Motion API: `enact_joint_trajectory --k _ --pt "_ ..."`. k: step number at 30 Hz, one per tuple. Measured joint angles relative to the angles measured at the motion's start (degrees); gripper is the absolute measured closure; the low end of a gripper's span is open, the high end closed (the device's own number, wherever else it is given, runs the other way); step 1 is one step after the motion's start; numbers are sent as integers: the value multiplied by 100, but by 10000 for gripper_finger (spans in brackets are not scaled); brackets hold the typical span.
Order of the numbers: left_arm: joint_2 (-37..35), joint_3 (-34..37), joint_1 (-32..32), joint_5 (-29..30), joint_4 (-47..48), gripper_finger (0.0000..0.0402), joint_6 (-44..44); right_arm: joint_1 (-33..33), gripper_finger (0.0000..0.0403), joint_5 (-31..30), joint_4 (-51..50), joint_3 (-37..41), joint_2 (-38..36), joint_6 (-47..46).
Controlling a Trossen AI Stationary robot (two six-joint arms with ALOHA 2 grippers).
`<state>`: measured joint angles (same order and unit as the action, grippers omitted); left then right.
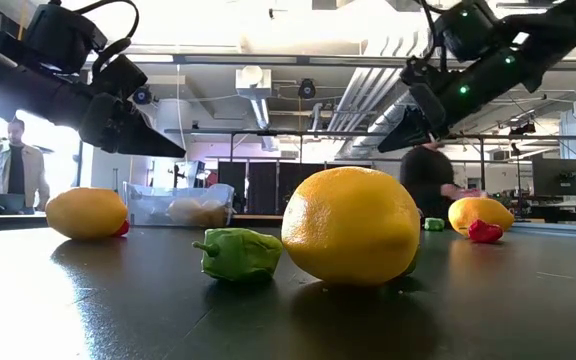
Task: Sort produce into baskets
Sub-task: Put the yellow lemon into the black bin
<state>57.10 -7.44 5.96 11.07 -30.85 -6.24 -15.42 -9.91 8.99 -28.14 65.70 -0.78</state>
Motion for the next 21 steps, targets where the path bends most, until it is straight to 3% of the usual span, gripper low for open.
enact_joint_trajectory --k 10,21 --pt "0 0 0 2 -14 401 0 -9 403 -219 933 315 -355 267" --pt "0 0 0 2 -37 401 0 -7 403 -202 932 316 -355 383"
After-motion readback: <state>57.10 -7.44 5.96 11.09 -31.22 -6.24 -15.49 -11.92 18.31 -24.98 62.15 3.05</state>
